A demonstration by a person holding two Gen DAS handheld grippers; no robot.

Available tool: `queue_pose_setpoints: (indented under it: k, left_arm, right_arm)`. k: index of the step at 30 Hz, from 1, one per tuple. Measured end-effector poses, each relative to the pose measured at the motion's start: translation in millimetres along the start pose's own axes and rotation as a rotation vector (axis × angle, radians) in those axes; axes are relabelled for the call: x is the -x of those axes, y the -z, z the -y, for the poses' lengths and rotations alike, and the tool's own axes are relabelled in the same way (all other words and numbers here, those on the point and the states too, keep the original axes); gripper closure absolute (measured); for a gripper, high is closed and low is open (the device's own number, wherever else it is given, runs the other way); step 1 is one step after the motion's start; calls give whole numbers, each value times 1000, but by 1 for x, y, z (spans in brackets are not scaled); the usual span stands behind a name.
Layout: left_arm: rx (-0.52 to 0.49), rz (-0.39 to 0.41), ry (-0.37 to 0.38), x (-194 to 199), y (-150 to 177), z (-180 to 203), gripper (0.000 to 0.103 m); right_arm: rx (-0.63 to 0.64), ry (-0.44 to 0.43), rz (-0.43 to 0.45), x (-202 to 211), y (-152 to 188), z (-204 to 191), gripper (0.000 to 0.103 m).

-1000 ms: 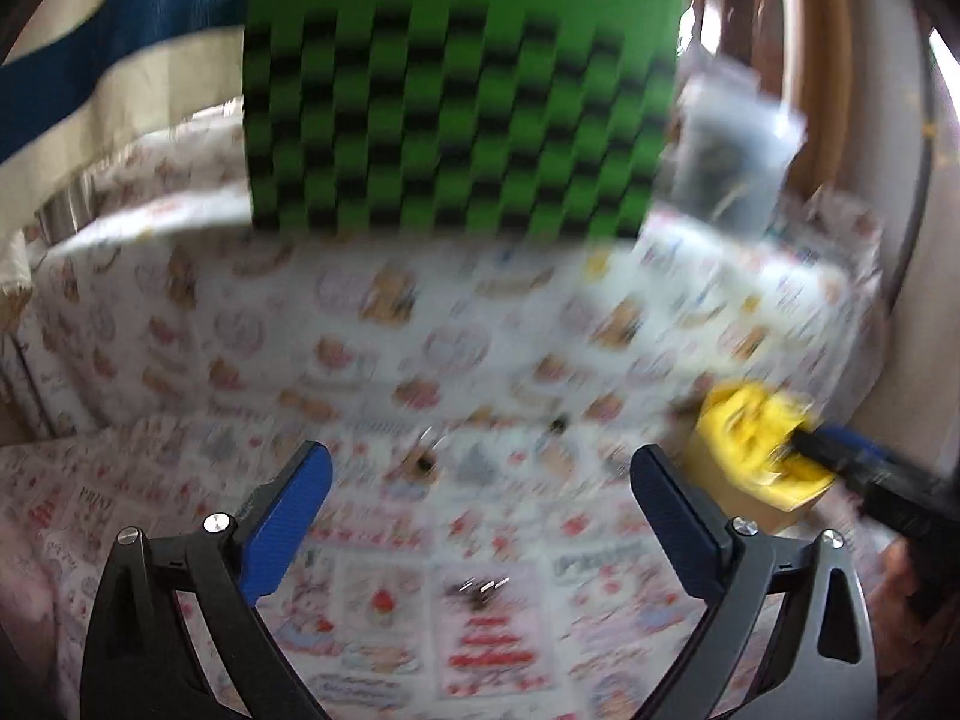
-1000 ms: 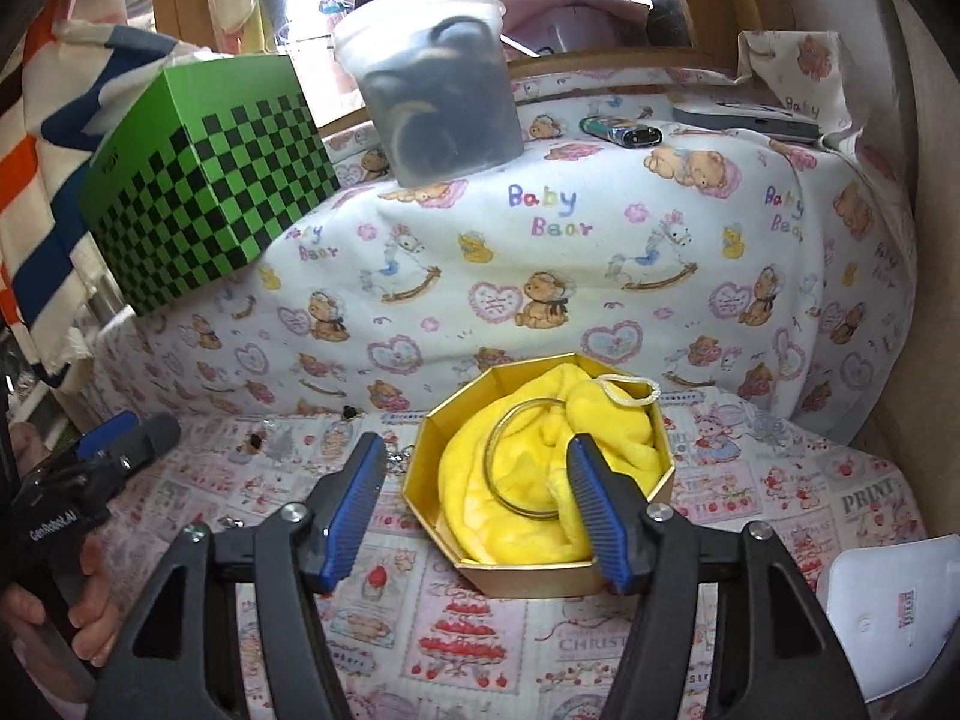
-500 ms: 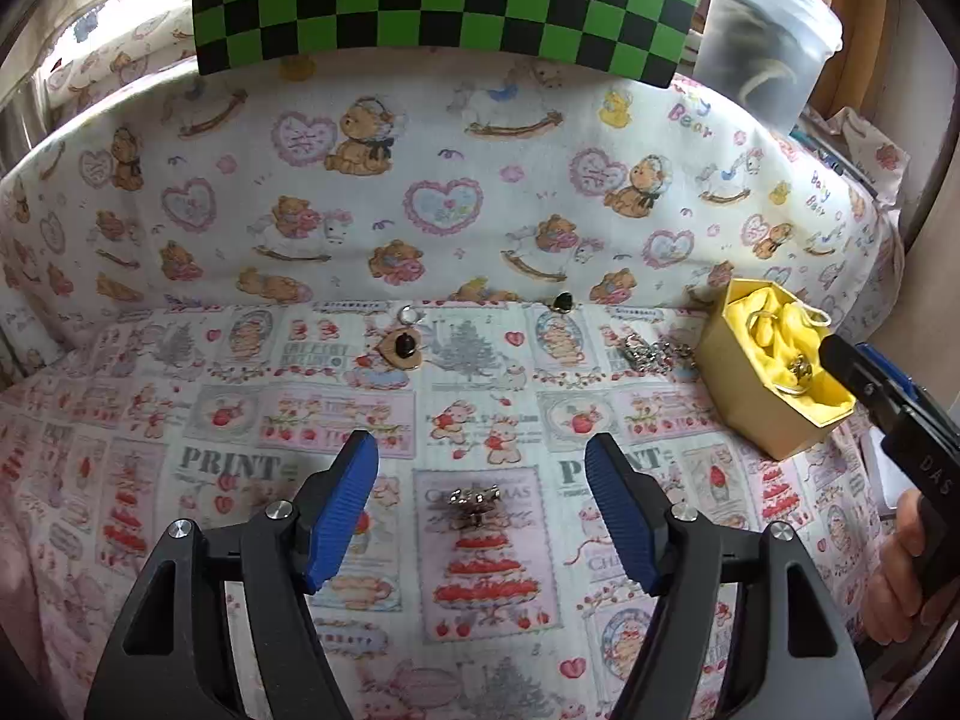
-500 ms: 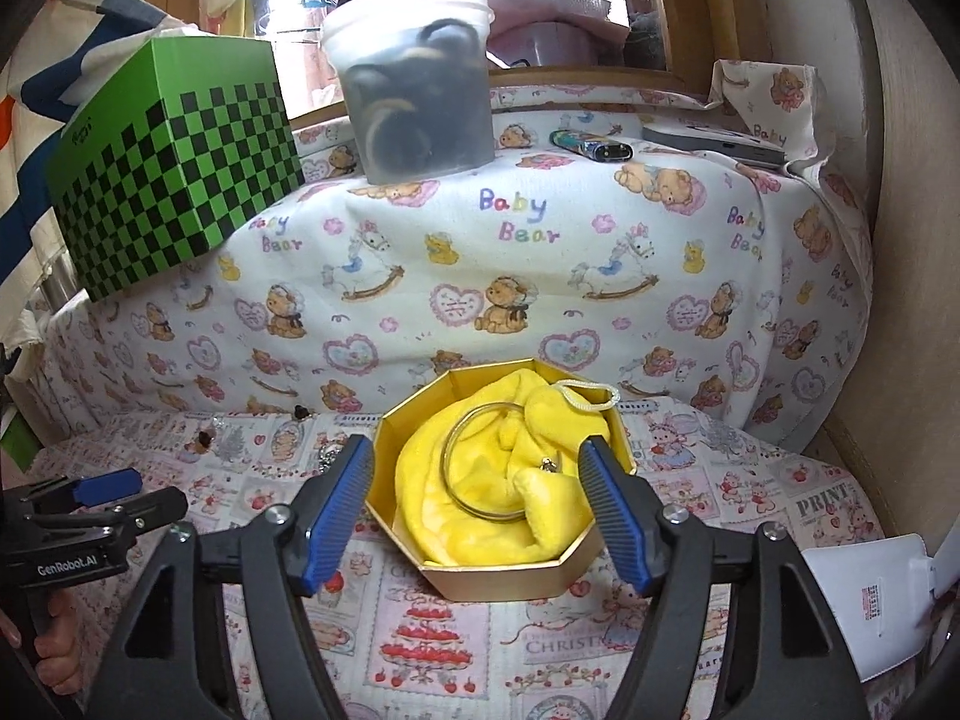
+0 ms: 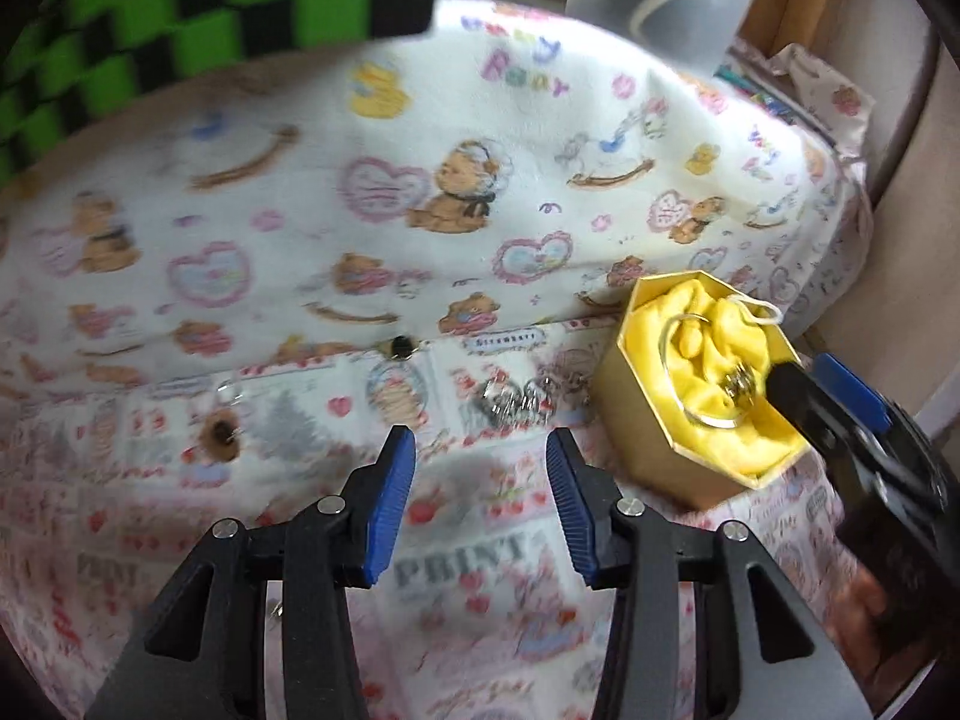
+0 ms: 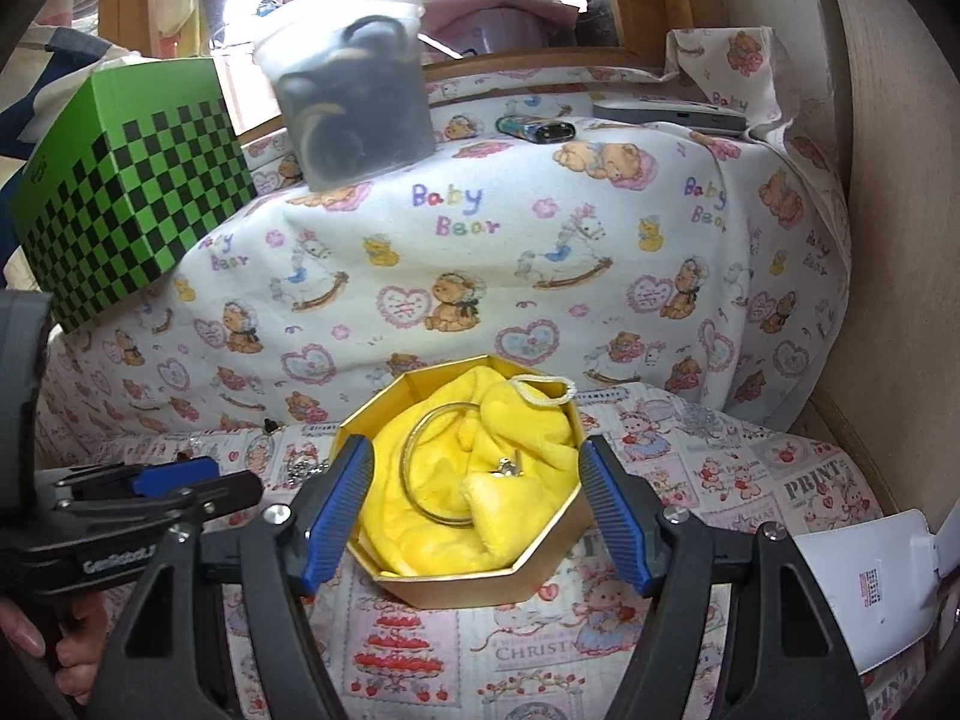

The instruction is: Organize jewelry

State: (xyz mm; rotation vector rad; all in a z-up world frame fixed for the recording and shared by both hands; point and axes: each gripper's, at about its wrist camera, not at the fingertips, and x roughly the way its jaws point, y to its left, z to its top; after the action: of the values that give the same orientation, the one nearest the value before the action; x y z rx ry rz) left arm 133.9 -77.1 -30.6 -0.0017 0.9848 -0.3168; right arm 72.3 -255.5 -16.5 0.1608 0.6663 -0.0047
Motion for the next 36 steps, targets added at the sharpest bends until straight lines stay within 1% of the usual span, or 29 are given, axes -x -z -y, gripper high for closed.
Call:
queue_pose_setpoints:
  k: [1,2,3,4,5,7,8,10,11,12,13,14,15,16,18,21,27,28,30,31,32,34,36]
  left_arm:
    - [13,-7,17,-5,-4,1,59]
    - [27,-13,39,-11,-7,1,62]
    - [40,-19,51,-15,-10,1,68]
    - [51,-17,52,-20,-11,2,72]
    - [53,-14,55,-23,-13,3,73]
    - [45,-19,56,-30,-15,9,74]
    - [37,-28,38,-34,-16,12,73]
    - [10,-60,-43,-44,-16,19,77]
    - [-8,-49,-73,-44,-16,23,77]
    - [-17,-59,-88,-44,-16,25,80]
    - [-13,-66,-91,-43,-16,26,83]
    - [-8,-71,-88,-41,-16,26,91]
    - [-7,-73,-81,-38,-14,25,102]
    - [-9,-73,-81,-31,-10,24,101]
    - [-23,-66,-108,-22,-3,22,102]
    - [-27,-56,-129,-6,12,12,102]
    - [27,6,-140,37,26,-9,102]
    - [24,26,-157,47,28,-11,102]
    - [-4,92,-240,68,32,-15,102]
    - [-11,125,-269,79,30,-17,102]
    - [-4,145,-268,88,32,-21,102]
    - [24,175,-222,106,36,-29,102]
    - [38,204,-192,123,38,-45,102]
  right_arm:
    - [-5,4,2,0,-1,2,34]
    - [-12,5,2,-1,-1,4,34]
    - [-19,5,1,-1,-2,5,34]
    - [-29,3,-1,-1,-2,7,34]
    - [-34,3,-1,-1,-3,7,34]
    - [-42,0,1,0,-3,9,34]
    - [-44,0,2,0,-3,10,34]
    - [-50,-3,4,1,-3,10,34]
    - [-50,-6,3,1,-3,10,34]
    - [-46,-5,3,1,-3,9,34]
    - [-41,-2,2,1,-3,8,34]
    - [-37,0,1,1,-2,7,34]
    - [-33,3,0,0,-2,6,34]
    - [-30,4,-1,0,-1,5,34]
    - [-28,6,1,0,-1,4,34]
    - [-28,7,13,3,-1,3,34]
    - [-17,20,21,5,-1,2,34]
    - [-14,28,24,5,-1,2,34]
    - [-9,37,31,6,-1,2,34]
    - [-7,38,34,6,-1,2,34]
    - [-6,38,37,7,-1,2,34]
    - [-4,33,38,8,-1,2,34]
    - [0,30,41,8,0,1,34]
